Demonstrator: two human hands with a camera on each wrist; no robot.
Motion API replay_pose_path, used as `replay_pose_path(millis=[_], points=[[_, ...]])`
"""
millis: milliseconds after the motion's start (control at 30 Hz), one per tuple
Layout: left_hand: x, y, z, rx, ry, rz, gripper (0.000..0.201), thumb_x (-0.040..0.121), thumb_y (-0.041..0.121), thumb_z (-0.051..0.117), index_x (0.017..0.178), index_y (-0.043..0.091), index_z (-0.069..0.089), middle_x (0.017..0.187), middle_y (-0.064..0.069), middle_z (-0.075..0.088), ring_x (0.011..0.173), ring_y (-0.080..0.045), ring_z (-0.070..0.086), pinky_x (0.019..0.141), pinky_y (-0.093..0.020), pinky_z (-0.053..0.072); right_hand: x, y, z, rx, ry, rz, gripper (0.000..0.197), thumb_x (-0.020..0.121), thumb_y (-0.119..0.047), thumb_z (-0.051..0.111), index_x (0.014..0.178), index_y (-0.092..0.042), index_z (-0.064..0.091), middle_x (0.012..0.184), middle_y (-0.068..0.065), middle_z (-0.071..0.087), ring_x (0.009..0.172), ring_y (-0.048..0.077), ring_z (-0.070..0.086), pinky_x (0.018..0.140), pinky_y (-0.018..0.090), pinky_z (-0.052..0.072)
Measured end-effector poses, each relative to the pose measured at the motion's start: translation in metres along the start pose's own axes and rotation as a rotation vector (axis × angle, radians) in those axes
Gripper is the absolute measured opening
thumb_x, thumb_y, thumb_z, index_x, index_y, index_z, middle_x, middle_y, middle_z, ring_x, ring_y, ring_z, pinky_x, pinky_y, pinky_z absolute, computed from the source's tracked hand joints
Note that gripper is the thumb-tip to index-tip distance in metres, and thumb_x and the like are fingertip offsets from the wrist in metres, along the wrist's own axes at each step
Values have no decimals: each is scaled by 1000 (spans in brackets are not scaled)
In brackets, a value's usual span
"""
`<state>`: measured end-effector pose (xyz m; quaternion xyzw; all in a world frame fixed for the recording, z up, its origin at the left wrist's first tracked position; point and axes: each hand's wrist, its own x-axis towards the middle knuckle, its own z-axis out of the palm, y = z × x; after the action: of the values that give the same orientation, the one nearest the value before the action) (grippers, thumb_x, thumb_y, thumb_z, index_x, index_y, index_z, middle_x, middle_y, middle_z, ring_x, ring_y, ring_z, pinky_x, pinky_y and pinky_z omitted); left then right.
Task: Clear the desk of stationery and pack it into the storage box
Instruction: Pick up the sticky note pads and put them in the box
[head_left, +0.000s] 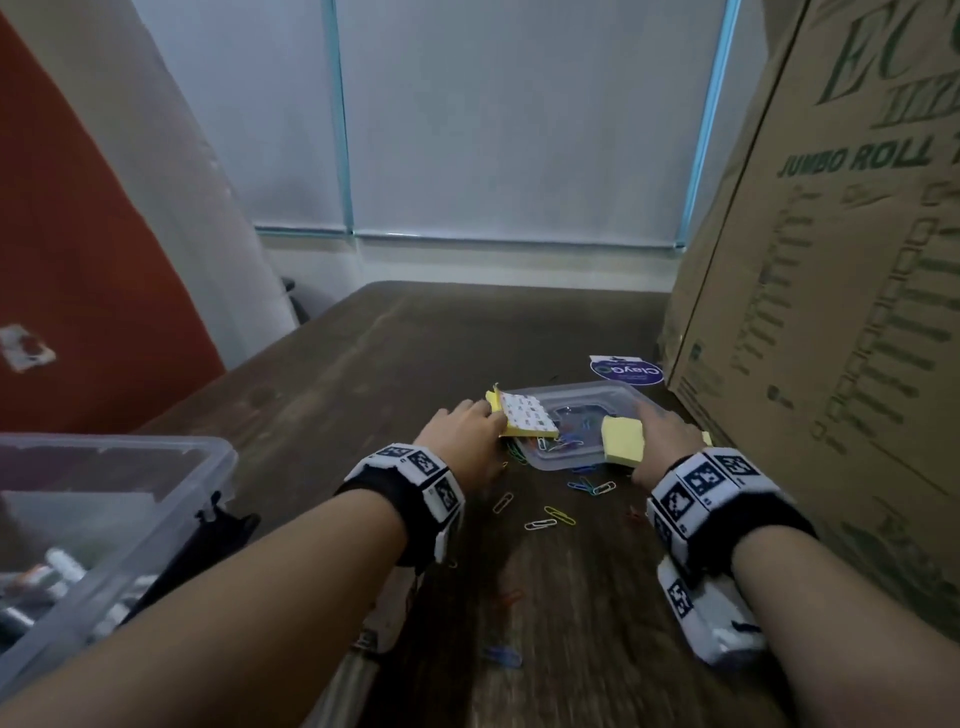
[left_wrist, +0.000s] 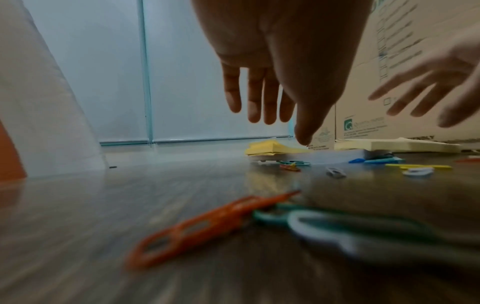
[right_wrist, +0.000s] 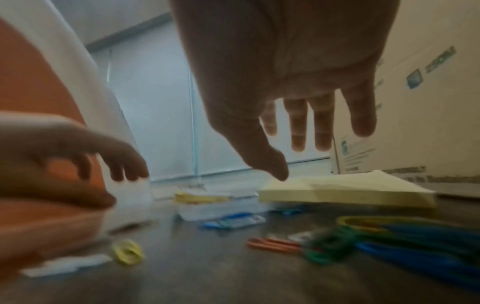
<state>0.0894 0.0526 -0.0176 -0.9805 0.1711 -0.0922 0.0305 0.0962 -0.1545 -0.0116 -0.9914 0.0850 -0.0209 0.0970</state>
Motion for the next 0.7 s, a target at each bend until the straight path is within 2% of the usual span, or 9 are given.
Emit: replay_pose_path(millis=[100,167,267,367,433,467,500,567,700], points=[[24,-1,6,-48,37,4,41,91,26,51,130,16,44,132,-5,47,123,-23,45,96,-36,40,23,17,4,-111,-39,33,92,74,-14,72,146,-20,15,141,13,39,132,35,35,107,49,34],[39,-2,9,-71,2,0,45,88,20,54,132,15,43,134,-5,47,124,-24,45,98,-36,40,36,26,6,-152,-69,25,97,72,-18,73,147,-17,12,145,12,35,135,35,30,108,49,32],[59,-2,15,-70,-102,0,48,84,15,58,130,13,44,134,-7,47,122,-27,48,95,-38,45,52,32,9,-166,-133,16,92,75,-22,72,146,-11,14,147,14,33,136,36,28,110,43,31],[74,-2,19,-36,-168,-15,49,82,13,61,128,11,45,132,-8,48,120,-28,50,91,-39,49,59,35,14,-125,-170,36,83,79,-19,69,145,-13,20,144,19,36,133,36,35,108,42,31],[82,-2,23,-7,-197,-32,50,83,15,61,130,10,44,133,-9,48,121,-28,50,92,-39,48,62,34,16,-142,-160,29,68,79,-20,68,137,-17,33,129,18,48,120,33,46,97,40,39],[85,-2,24,0,-208,-41,49,85,16,60,131,10,43,133,-9,48,121,-28,50,92,-39,48,64,32,14,-165,-162,14,56,77,-22,69,125,-16,41,117,15,52,107,30,51,86,37,43],[88,-2,25,-2,-215,-52,48,87,17,58,132,10,42,133,-10,49,121,-29,51,91,-39,47,63,31,12,-183,-164,4,50,75,-25,70,115,-14,44,113,12,53,100,28,52,77,35,43],[92,-2,26,-24,-224,-72,46,90,18,53,134,10,39,134,-11,49,121,-30,51,90,-39,46,60,27,9,-199,-167,-5,58,70,-32,74,117,-11,47,121,10,49,105,27,53,77,34,46],[96,-2,25,-20,-254,-49,38,94,18,48,131,7,47,133,-13,49,122,-30,51,95,-37,44,52,25,5,-132,-159,-3,80,59,-46,79,122,-10,45,124,11,39,112,29,48,91,40,47]])
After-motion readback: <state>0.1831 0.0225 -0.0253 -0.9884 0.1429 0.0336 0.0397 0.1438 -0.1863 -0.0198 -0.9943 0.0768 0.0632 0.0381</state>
